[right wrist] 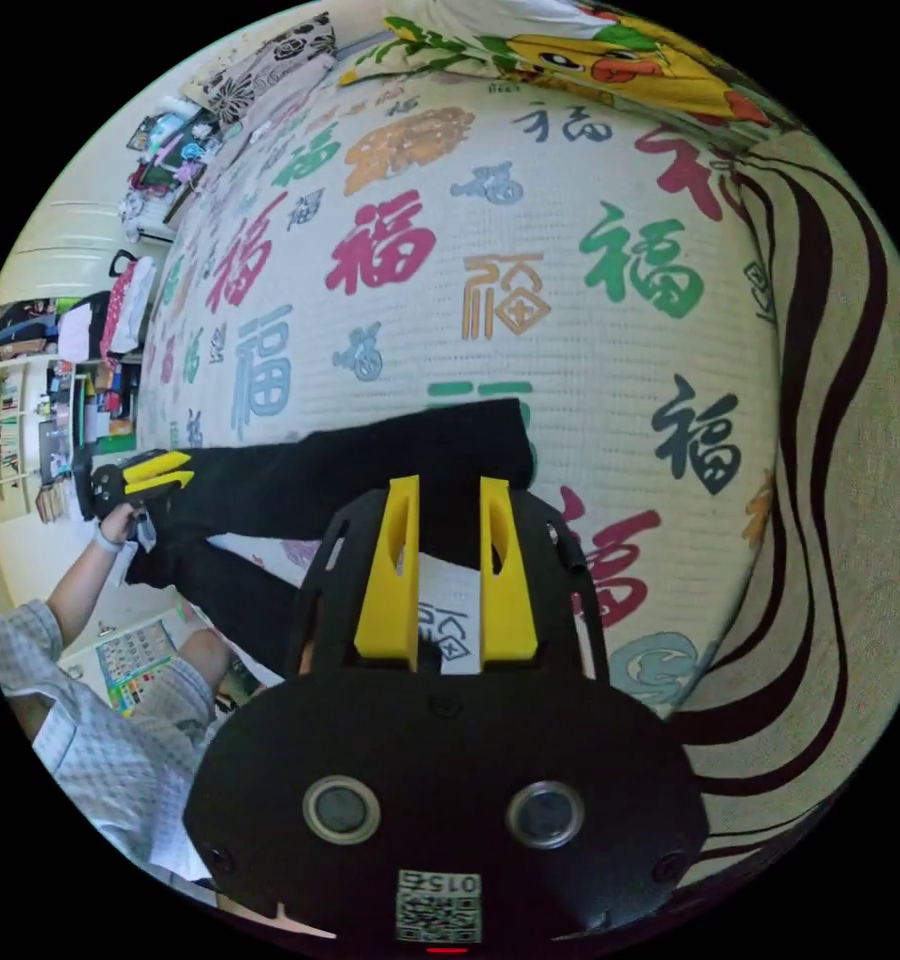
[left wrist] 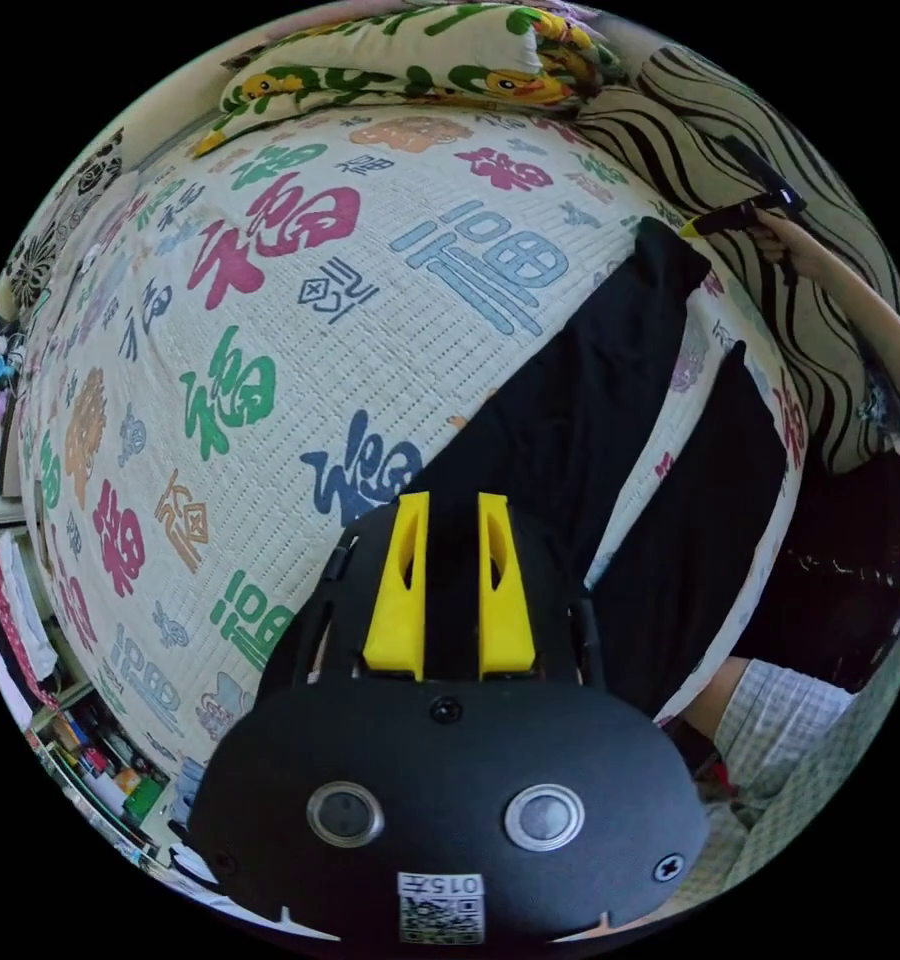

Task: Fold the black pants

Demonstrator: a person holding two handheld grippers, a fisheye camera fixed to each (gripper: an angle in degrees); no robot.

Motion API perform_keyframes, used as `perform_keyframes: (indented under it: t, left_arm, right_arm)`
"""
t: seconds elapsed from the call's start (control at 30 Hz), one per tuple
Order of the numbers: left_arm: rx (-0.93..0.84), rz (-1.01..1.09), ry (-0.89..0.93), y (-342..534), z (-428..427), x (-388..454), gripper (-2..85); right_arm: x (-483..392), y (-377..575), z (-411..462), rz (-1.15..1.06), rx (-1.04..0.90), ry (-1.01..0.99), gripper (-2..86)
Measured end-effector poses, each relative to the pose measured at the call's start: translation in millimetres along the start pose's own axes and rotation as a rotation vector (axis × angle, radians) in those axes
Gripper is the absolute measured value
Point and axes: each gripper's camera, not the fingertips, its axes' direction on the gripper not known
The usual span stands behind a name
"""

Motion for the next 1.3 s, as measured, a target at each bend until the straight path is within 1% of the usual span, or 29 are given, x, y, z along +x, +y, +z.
perform_keyframes:
  t: [0.03, 0.1, 0.17, 0.23, 0.3, 0.37, 0.4, 0.47, 0.5, 0.53, 0.6, 0.67, 0.77, 0.83, 0.97, 1.0, 1.07, 1.1, 1.13, 1.17, 1.2, 1.27, 1.3]
  left_arm:
    - [-0.016, 0.004, 0.013, 0.3, 3.4, -0.5, 1.1]
    - [-0.031, -0.017, 0.052, 1.9, 1.5, -5.8, 0.3]
    - [-0.002, -0.052, 0.085, 7.0, -13.3, -13.9, -0.1]
    - [0.08, -0.123, 0.124, 17.1, -43.1, -30.4, -0.3]
    - [0.124, -0.166, 0.12, 22.5, -61.6, -43.2, -0.4]
    - [0.139, -0.198, 0.095, 24.5, -72.6, -53.6, -0.5]
    - [0.147, -0.233, 0.085, 25.2, -76.7, -60.3, -0.5]
    - [0.14, -0.285, 0.114, 26.4, -76.6, -70.0, -0.5]
    - [0.122, -0.311, 0.15, 27.9, -73.0, -74.5, -0.5]
    - [0.115, -0.322, 0.169, 30.4, -70.9, -75.4, -0.5]
    - [0.114, -0.321, 0.173, 34.8, -71.8, -71.6, -0.5]
    - [0.11, -0.31, 0.17, 39.2, -75.3, -65.0, -0.5]
    - [0.116, -0.285, 0.145, 44.8, -92.0, -55.3, -0.7]
    - [0.165, -0.263, 0.096, 48.7, -116.2, -50.0, -0.8]
    - [0.227, -0.305, 0.037, 52.1, -135.8, -51.9, -0.8]
    - [0.22, -0.335, 0.036, 51.9, -134.6, -53.7, -0.7]
    - [0.184, -0.351, 0.015, 51.8, -127.7, -52.8, -0.5]
    - [0.148, -0.378, -0.01, 53.8, -124.1, -50.6, -0.3]
    - [0.124, -0.403, -0.039, 58.6, -126.5, -45.5, 0.0]
    - [0.131, -0.398, -0.05, 62.5, -130.4, -40.7, 0.2]
    - [0.162, -0.379, -0.057, 72.6, -141.0, -27.5, 0.6]
    - [0.202, -0.297, 0.013, 87.9, -154.2, 0.8, 1.3]
    - [0.198, -0.202, 0.08, 94.9, -156.4, 23.8, 1.8]
  right_arm:
    - [3.6, -1.7, 9.9, -0.006, -0.029, -0.048, 3.6]
    - [1.5, -4.0, 13.8, -0.037, -0.006, -0.087, 0.6]
    - [-0.1, -8.0, 10.5, -0.038, 0.008, -0.04, -0.2]
    - [8.9, -12.9, -9.7, -0.017, 0.1, -0.047, -0.5]
    - [22.8, -20.5, -27.2, 0.03, 0.179, -0.075, -0.4]
    - [34.5, -33.8, -35.1, 0.063, 0.195, -0.093, 0.0]
    - [38.2, -43.2, -35.0, 0.069, 0.191, -0.075, 0.6]
    - [37.1, -57.3, -23.2, 0.038, 0.109, -0.048, 2.9]
    - [36.6, -63.7, -8.1, 0.051, 0.026, -0.036, 4.4]
    - [33.4, -65.9, 8.3, 0.02, -0.039, -0.08, 5.4]
    - [29.4, -65.0, 31.0, -0.002, -0.11, -0.111, 3.4]
    - [25.4, -62.2, 47.8, -0.029, -0.166, -0.041, 0.2]
    - [28.4, -59.0, 37.8, -0.037, -0.107, 0.005, -0.7]
    - [38.1, -61.5, 8.9, -0.023, -0.001, 0.007, -0.7]
    - [43.5, -82.6, -16.1, -0.012, 0.116, 0.031, 0.0]
    - [41.6, -91.5, -14.6, -0.01, 0.127, 0.041, 0.5]
    - [38.6, -102.2, -2.2, -0.015, 0.064, 0.105, 2.7]
    - [38.0, -101.0, 2.2, -0.011, 0.05, 0.193, 4.1]
    - [39.3, -91.7, -0.1, -0.032, 0.072, 0.251, 5.0]
    - [42.1, -84.7, -2.7, -0.036, 0.089, 0.258, 5.5]
    - [52.4, -67.4, -8.6, -0.033, 0.116, 0.228, 6.5]
    - [75.2, -37.7, -10.8, -0.026, 0.11, 0.12, 7.9]
    - [90.8, -19.3, -4.1, -0.011, 0.087, 0.059, 8.2]
